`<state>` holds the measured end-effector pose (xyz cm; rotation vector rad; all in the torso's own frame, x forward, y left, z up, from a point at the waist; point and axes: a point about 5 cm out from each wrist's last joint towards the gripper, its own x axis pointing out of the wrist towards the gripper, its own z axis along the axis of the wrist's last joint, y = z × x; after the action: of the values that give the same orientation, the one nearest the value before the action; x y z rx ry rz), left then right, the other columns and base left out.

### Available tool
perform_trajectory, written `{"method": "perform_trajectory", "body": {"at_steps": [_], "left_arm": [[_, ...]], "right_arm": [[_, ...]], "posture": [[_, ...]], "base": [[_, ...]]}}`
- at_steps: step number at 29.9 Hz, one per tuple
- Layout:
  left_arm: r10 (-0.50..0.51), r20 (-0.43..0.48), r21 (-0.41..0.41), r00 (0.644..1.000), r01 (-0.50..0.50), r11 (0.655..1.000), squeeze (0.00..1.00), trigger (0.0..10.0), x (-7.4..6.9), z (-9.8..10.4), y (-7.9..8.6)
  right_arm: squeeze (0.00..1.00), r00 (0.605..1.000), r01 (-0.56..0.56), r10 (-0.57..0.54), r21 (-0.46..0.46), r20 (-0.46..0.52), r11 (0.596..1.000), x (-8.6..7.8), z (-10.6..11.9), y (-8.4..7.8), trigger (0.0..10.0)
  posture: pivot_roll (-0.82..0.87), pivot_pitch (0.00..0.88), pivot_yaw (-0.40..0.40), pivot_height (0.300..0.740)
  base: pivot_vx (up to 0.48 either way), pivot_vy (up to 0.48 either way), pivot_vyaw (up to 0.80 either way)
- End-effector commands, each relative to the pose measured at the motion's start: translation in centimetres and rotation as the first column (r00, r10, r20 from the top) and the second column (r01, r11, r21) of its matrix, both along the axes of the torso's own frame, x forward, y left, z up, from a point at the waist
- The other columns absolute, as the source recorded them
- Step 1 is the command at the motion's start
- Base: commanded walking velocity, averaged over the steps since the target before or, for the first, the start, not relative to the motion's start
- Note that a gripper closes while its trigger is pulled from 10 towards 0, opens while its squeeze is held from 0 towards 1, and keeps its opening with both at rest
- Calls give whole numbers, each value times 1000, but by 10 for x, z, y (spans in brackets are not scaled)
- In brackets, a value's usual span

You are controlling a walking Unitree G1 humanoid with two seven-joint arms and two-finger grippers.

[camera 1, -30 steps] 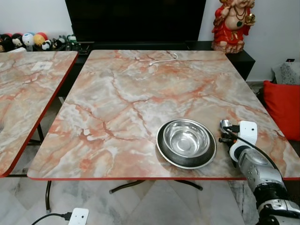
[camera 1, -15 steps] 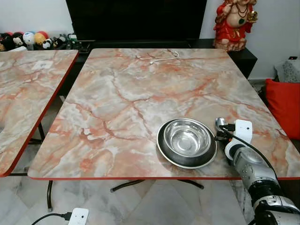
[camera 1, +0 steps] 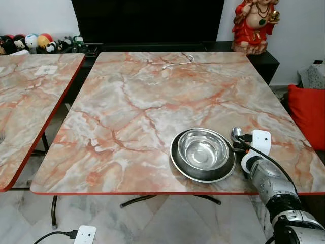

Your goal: Setting the table

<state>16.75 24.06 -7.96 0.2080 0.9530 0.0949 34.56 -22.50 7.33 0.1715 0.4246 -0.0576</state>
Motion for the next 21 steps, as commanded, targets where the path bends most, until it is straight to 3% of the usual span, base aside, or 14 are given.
{"method": "perform_trajectory", "body": {"at_steps": [1, 4, 5, 6, 14, 16, 21], "left_arm": [[15, -17, 8, 1000, -15, 1000, 0, 10000, -4, -1, 4], [14, -17, 8, 1000, -14, 1000, 0, 10000, -4, -1, 4], [14, -17, 8, 1000, -14, 1000, 0, 10000, -4, -1, 4], [14, -17, 8, 1000, -14, 1000, 0, 10000, -4, -1, 4], [14, -17, 9, 1000, -14, 1000, 0, 10000, -4, -1, 4], [15, -16, 8, 1000, -14, 1000, 0, 10000, -4, -1, 4], [14, -16, 8, 1000, -14, 1000, 0, 10000, -4, -1, 4]], "right_arm": [[541, 1000, 11, -11, 1, 18, 1000, 4, 6, -2, 10000], [506, 1000, 13, -13, -2, 16, 1000, 4, 5, -2, 10000], [459, 1000, 14, -14, -3, 15, 1000, 4, 5, -2, 10000], [341, 1000, 14, -14, -5, 14, 1000, 4, 5, -3, 10000], [329, 1000, 14, -14, -5, 11, 1000, 4, 5, -2, 10000], [0, 999, 26, -26, -6, 20, 1000, 4, 6, -3, 10000], [0, 996, 67, -67, 6, 56, 998, 6, 10, -7, 10000]], "posture": [[25, 36, 7, 740], [26, 36, 7, 740], [27, 35, 7, 740], [28, 35, 7, 740], [27, 34, 7, 740], [28, 34, 7, 740], [28, 34, 8, 740]], "base": [[0, 0, 0], [0, 0, 0], [0, 0, 0], [0, 0, 0], [0, 0, 0], [0, 0, 0], [0, 0, 0]]}}
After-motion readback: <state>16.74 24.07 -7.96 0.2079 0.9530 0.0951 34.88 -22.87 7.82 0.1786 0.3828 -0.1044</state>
